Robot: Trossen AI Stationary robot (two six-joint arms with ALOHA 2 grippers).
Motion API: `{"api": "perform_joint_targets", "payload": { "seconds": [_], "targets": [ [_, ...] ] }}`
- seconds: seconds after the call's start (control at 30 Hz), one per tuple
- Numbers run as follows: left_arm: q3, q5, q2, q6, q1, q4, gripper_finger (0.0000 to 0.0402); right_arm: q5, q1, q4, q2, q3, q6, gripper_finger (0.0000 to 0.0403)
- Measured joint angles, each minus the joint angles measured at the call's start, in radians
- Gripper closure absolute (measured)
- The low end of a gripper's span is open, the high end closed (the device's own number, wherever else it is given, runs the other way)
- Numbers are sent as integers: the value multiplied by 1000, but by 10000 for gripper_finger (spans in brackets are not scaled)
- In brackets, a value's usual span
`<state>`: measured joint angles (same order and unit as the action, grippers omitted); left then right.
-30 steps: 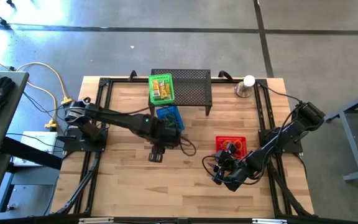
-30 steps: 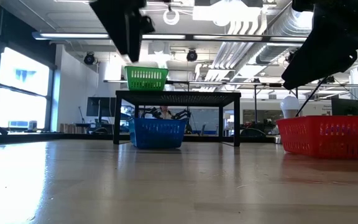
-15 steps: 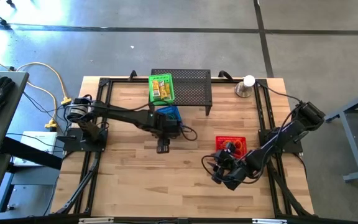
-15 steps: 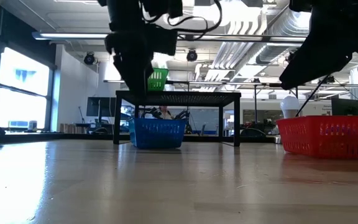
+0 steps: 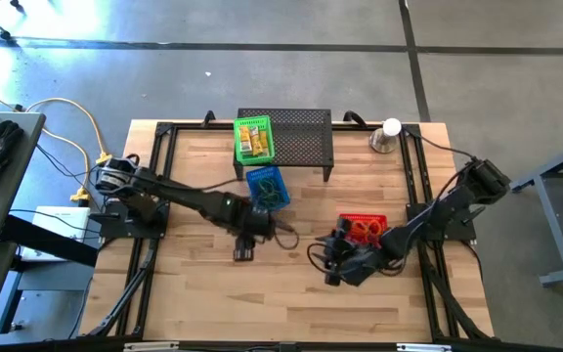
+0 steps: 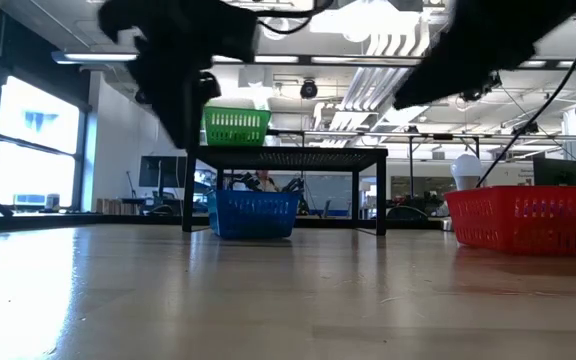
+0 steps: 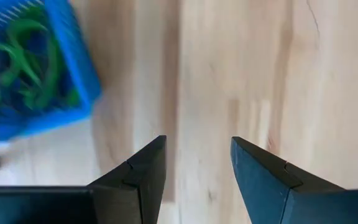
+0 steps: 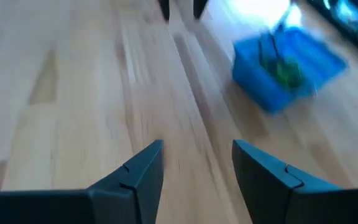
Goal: Pick & Place Office Desk Supplies
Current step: Put the blue basket with the rubber bands on the shelf
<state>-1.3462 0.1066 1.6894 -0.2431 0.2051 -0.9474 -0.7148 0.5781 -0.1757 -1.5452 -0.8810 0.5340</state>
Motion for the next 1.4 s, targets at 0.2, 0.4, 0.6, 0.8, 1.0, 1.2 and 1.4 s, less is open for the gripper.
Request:
{"api": "perform_joint_targets", "payload": {
  "seconds": [0.2, 0.4, 0.6, 0.8, 1.0, 1.2, 1.4],
  "targets": [
    [78, 1, -9, -104, 93, -23, 232, 203, -123, 230, 0, 0, -349, 224],
    [142, 116, -25, -256, 208, -20, 232, 328, -262, 243, -19, 0, -406, 232],
    [258, 137, -109, -376, 332, 9, 232, 461, -359, 314, -74, -2, -548, 244],
    [361, 181, -207, -402, 386, 204, 232, 502, -448, 408, -167, -30, -657, 246],
    [451, 222, -253, -343, 395, 373, 232, 509, -519, 357, -245, -129, -675, 246],
    [521, 251, -258, -342, 370, 475, 232, 514, -570, 225, -331, -234, -749, 246],
    [534, 263, -258, -361, 355, 552, 232, 530, -583, 221, -388, -281, -804, 246]
  ]
}}
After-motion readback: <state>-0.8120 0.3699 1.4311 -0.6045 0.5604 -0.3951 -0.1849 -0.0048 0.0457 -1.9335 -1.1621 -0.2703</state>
